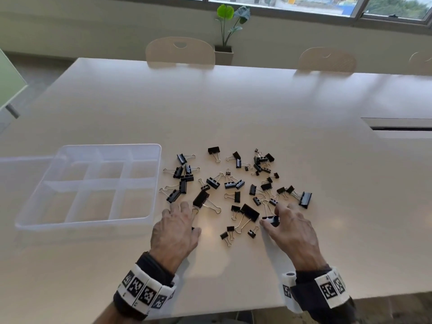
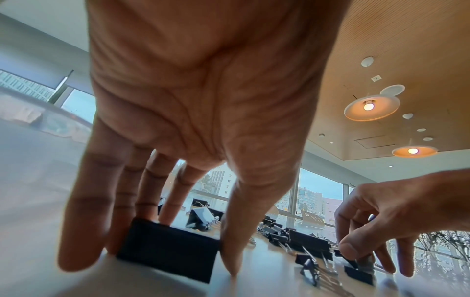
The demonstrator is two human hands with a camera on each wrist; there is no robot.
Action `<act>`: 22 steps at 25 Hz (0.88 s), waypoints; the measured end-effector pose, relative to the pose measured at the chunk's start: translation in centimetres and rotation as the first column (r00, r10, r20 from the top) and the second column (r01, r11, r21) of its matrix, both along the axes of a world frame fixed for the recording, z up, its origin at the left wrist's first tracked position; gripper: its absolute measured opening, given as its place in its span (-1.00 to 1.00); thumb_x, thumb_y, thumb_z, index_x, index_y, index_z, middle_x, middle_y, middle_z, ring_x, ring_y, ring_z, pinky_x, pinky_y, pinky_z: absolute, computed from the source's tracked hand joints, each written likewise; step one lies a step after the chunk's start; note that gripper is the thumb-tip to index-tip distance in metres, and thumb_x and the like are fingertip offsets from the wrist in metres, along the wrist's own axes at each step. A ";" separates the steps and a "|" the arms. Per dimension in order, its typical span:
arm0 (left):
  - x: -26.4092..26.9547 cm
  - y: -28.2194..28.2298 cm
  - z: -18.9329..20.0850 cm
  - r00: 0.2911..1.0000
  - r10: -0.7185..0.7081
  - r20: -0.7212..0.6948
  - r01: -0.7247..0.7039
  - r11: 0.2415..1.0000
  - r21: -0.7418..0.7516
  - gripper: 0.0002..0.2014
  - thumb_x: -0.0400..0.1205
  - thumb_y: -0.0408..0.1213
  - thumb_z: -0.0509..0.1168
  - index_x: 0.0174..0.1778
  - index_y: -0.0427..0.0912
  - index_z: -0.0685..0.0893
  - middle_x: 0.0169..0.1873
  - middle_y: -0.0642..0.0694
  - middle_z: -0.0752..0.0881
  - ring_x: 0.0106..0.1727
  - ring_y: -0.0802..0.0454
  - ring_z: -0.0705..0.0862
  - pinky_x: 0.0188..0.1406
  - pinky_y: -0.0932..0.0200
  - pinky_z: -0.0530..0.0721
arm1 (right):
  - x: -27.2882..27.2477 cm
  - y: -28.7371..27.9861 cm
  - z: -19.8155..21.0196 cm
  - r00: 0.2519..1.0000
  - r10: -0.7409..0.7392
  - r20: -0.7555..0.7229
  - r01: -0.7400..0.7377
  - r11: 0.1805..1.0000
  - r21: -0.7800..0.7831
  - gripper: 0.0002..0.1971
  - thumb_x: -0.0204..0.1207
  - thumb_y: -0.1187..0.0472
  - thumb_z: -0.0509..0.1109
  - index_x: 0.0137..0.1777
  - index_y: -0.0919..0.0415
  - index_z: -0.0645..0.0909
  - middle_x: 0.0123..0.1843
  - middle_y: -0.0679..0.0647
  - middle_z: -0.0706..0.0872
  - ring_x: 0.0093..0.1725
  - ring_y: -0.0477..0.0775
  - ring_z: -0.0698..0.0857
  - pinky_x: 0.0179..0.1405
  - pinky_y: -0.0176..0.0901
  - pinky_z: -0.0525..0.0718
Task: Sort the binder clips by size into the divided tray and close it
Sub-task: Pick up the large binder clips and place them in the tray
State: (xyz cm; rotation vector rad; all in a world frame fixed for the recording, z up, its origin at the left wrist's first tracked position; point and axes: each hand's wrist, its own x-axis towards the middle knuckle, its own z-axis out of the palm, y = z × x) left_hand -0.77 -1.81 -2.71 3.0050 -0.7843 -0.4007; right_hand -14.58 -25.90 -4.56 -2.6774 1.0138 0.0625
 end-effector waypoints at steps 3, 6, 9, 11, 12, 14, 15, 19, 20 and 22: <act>-0.2 0.7 0.1 0.999 0.018 -0.032 -0.018 1.000 -0.009 -0.33 0.70 0.18 0.32 0.56 -0.19 0.31 0.41 -0.19 0.43 0.35 -0.09 0.57 0.20 0.07 0.69 | 0.0 0.3 0.1 1.000 -0.004 -0.010 0.004 1.000 0.016 -0.49 0.60 -0.30 0.50 0.31 0.07 0.59 0.15 0.00 0.59 0.05 0.07 0.73 0.11 -0.03 0.78; -0.3 1.3 0.2 0.999 0.022 -0.046 -0.024 0.999 -0.042 -0.41 0.71 0.10 0.33 0.52 -0.19 0.37 0.40 -0.18 0.46 0.32 -0.06 0.58 0.19 0.10 0.67 | -0.2 0.5 0.5 1.000 -0.001 -0.016 0.001 1.000 0.016 -0.57 0.64 -0.17 0.49 0.30 0.11 0.57 0.15 0.01 0.60 0.01 0.07 0.71 0.07 -0.06 0.74; -0.6 2.1 0.8 0.999 0.012 -0.044 -0.016 0.994 -0.106 -0.49 0.73 0.12 0.29 0.48 -0.12 0.43 0.35 -0.11 0.49 0.29 -0.03 0.61 0.16 0.09 0.67 | -0.7 0.4 1.3 0.999 -0.030 0.021 0.029 0.999 0.020 -0.62 0.64 -0.04 0.51 0.27 0.21 0.60 0.18 0.09 0.62 -0.04 0.11 0.74 0.07 0.02 0.79; -0.7 2.8 1.6 0.999 0.020 -0.037 -0.026 0.982 -0.188 -0.49 0.75 0.17 0.25 0.50 -0.06 0.45 0.33 -0.06 0.50 0.27 0.00 0.65 0.11 0.10 0.66 | -0.7 0.4 2.2 0.996 -0.051 0.069 0.050 0.999 0.016 -0.61 0.64 0.00 0.52 0.28 0.27 0.62 0.18 0.12 0.61 -0.05 0.14 0.73 0.04 0.06 0.79; -0.8 3.1 2.0 0.999 0.021 -0.035 -0.029 0.973 -0.230 -0.50 0.75 0.19 0.24 0.50 -0.04 0.47 0.32 -0.03 0.50 0.25 0.01 0.67 0.09 0.12 0.66 | -0.6 0.5 2.7 0.994 -0.053 0.092 0.052 0.999 0.012 -0.60 0.63 0.02 0.53 0.29 0.29 0.63 0.17 0.12 0.59 -0.04 0.15 0.71 0.01 0.05 0.76; -0.7 3.9 2.7 0.999 0.021 -0.027 -0.028 0.951 -0.307 -0.50 0.74 0.21 0.25 0.50 -0.02 0.51 0.28 0.01 0.51 0.22 0.03 0.68 0.07 0.15 0.66 | 0.1 1.1 3.4 0.990 -0.027 0.141 0.027 1.000 -0.002 -0.58 0.63 0.04 0.55 0.35 0.30 0.65 0.19 0.14 0.60 0.00 0.16 0.71 -0.02 0.01 0.70; -0.5 4.4 3.1 1.000 0.023 -0.015 -0.026 0.941 -0.339 -0.49 0.74 0.21 0.26 0.50 -0.02 0.52 0.27 0.01 0.51 0.22 0.03 0.69 0.07 0.17 0.66 | 0.6 1.5 3.6 0.984 0.001 0.177 0.000 1.000 -0.003 -0.56 0.63 0.04 0.56 0.39 0.29 0.66 0.21 0.14 0.61 0.05 0.17 0.74 -0.01 0.02 0.74; 1.1 6.7 4.1 0.996 0.071 0.051 -0.045 0.912 -0.408 -0.47 0.73 0.19 0.29 0.53 -0.03 0.54 0.26 0.01 0.56 0.23 0.06 0.66 0.16 0.18 0.69 | 3.2 4.4 4.2 0.936 0.155 0.315 -0.172 0.985 0.026 -0.54 0.63 0.03 0.58 0.44 0.25 0.69 0.24 0.08 0.64 0.07 0.05 0.78 0.01 -0.22 0.76; 1.7 7.4 4.2 0.993 0.095 0.069 -0.059 0.911 -0.409 -0.46 0.73 0.18 0.30 0.54 -0.04 0.54 0.26 -0.01 0.58 0.24 0.06 0.65 0.18 0.17 0.67 | 4.1 5.4 4.5 0.921 0.187 0.341 -0.213 0.976 0.042 -0.55 0.64 0.03 0.59 0.43 0.24 0.70 0.25 0.06 0.64 0.05 0.01 0.77 -0.02 -0.36 0.68; 3.1 8.8 4.3 0.983 0.153 0.101 -0.099 0.907 -0.408 -0.45 0.71 0.14 0.35 0.55 -0.08 0.56 0.25 -0.06 0.61 0.26 0.00 0.64 0.20 0.11 0.66 | 6.1 7.6 4.9 0.889 0.254 0.381 -0.302 0.951 0.071 -0.52 0.64 0.00 0.59 0.46 0.22 0.68 0.28 0.06 0.66 0.07 -0.01 0.78 -0.01 -0.43 0.67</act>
